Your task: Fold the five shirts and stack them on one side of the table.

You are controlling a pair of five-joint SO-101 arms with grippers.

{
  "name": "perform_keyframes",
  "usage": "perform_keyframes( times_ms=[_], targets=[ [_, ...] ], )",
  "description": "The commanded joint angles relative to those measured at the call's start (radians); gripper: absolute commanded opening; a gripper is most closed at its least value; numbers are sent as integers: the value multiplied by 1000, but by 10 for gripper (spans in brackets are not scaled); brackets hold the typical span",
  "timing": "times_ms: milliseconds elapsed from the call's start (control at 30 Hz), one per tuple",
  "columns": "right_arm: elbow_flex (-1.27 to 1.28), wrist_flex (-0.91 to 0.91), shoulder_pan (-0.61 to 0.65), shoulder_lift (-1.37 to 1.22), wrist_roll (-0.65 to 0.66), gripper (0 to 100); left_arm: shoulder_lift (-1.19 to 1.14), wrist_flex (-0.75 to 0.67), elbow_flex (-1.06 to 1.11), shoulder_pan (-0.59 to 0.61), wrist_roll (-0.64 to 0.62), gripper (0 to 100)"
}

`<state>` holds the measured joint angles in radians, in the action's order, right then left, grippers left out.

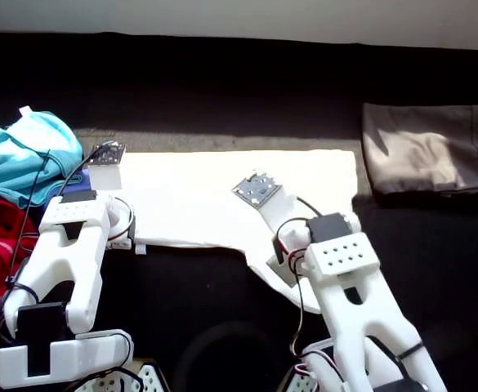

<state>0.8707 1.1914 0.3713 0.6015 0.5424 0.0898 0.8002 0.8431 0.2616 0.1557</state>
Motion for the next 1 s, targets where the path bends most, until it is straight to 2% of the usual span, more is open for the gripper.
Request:
perform_keyframes(
  times_ms=[0,167,233,467,667,800,967],
  targets=[
    [2,-94,-65,88,-6,8,-5,-35,2,15,-5,9],
    [-12,-461,-278,-45,-8,13,-5,-35,2,15,-5,9],
    [-91,-509,-321,-194,-11,13,-5,-35,2,15,-5,9],
    [-634,-358,-386,-782,-14,13,-5,-35,4,15,-5,9],
    [-1059,-265,-441,-1167,-14,13,-5,-35,4,15,-5,9],
    [-1316,-202,-467,-1342,-14,13,2,-32,4,16,-5,9],
    [-1603,-35,-464,-1440,-15,12,33,8,-16,16,-3,9]
  ],
)
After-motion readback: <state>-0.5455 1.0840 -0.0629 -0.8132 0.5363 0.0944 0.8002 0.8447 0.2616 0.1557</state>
